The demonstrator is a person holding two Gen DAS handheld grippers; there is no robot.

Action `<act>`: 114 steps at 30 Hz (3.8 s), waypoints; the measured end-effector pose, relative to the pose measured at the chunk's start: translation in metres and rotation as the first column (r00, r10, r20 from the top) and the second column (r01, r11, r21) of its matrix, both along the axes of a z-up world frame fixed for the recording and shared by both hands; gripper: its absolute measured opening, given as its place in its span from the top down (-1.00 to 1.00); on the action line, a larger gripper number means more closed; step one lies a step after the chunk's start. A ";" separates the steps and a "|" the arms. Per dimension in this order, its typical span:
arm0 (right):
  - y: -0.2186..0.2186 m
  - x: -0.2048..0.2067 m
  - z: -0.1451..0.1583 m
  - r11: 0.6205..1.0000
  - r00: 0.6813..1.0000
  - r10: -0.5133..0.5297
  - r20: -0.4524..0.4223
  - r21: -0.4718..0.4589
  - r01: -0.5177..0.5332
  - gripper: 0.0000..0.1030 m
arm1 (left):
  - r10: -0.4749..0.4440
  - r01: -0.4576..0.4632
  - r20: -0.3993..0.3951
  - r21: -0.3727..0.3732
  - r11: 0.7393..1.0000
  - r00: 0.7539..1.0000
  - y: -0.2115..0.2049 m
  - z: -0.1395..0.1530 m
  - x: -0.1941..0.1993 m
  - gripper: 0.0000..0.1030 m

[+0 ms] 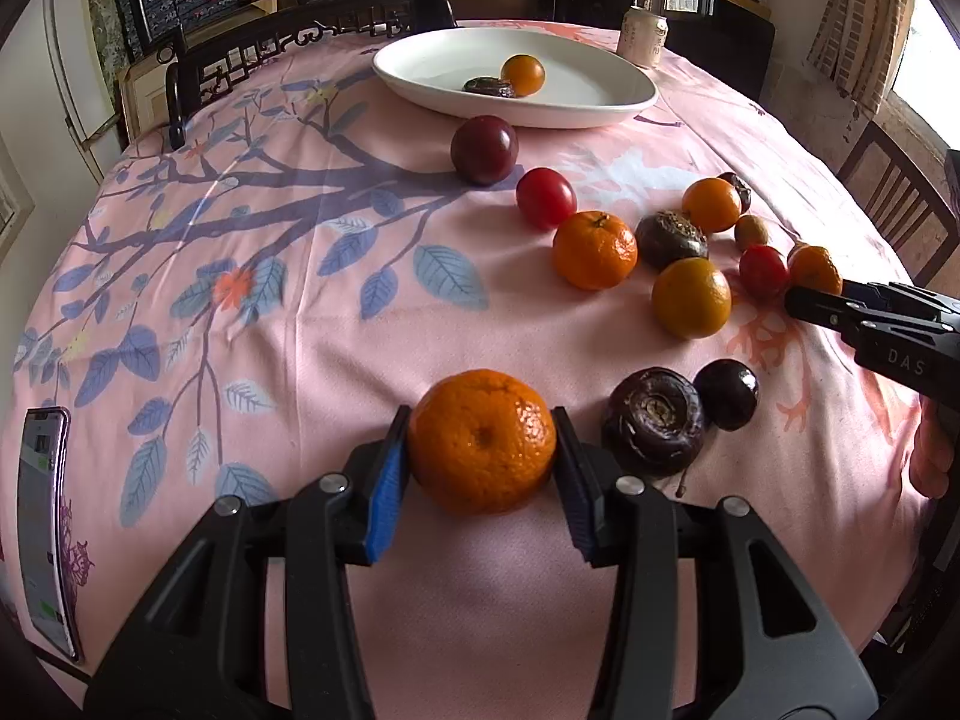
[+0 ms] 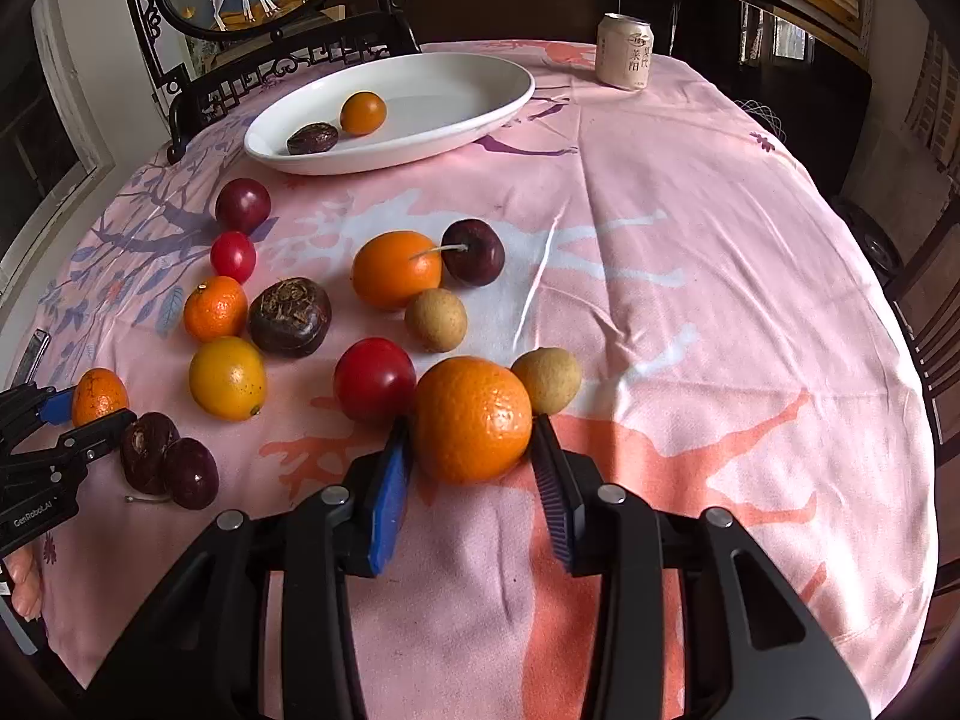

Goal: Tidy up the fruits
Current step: 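Grasp a mandarin with the left gripper while the right gripper grasps an orange, then carry both oranges to the white plate and open both grippers, then move the left gripper to another dark brown fruit and close on it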

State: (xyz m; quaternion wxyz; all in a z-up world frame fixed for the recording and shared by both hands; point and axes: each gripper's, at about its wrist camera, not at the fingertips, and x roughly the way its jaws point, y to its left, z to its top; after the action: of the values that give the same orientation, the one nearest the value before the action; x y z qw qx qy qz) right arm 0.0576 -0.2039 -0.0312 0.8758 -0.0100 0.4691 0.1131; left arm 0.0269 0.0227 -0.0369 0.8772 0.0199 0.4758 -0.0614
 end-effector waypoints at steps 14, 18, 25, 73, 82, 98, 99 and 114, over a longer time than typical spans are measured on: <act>0.001 -0.016 0.002 0.997 0.997 0.076 0.006 0.018 -0.076 0.18 | 0.002 -0.002 0.005 0.011 1.000 1.000 -0.002 0.000 -0.001 0.11; 0.004 -0.009 -0.001 0.998 0.998 0.063 0.002 0.011 -0.063 0.14 | 0.002 -0.002 0.007 0.010 1.000 1.000 -0.002 0.000 -0.001 0.11; 0.001 -0.012 0.004 0.998 0.998 0.062 0.028 0.018 -0.063 0.23 | 0.003 -0.003 0.015 0.009 1.000 1.000 -0.001 0.004 -0.002 0.13; 0.062 0.110 0.048 0.986 0.969 0.164 0.186 -0.021 -0.163 0.01 | 0.161 -0.164 0.157 0.006 0.986 0.974 -0.020 0.065 0.192 -0.57; 0.016 0.047 0.050 0.991 0.979 0.093 0.180 0.078 -0.108 -0.06 | 0.083 -0.091 0.168 0.039 0.995 0.982 -0.027 0.061 0.110 -0.66; -0.012 -0.029 0.028 0.990 0.990 0.024 0.141 0.135 -0.044 -0.10 | 0.028 -0.035 0.124 0.052 0.998 0.992 -0.026 0.035 0.017 -0.66; -0.012 -0.032 0.026 0.990 0.990 0.027 0.140 0.132 -0.046 -0.10 | 0.022 -0.029 0.118 0.057 0.998 0.993 -0.027 0.032 0.014 -0.66; -0.010 -0.044 0.020 0.985 0.992 0.054 0.115 0.157 -0.072 -0.11 | -0.018 0.015 0.055 0.049 0.999 0.998 -0.017 0.012 -0.018 -0.66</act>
State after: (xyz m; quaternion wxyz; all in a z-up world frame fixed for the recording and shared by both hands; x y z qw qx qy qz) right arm 0.0135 -0.2138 -0.0117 0.8943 0.0396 0.4088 0.1775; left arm 0.0090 0.0052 -0.0244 0.8887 0.0466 0.4527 -0.0565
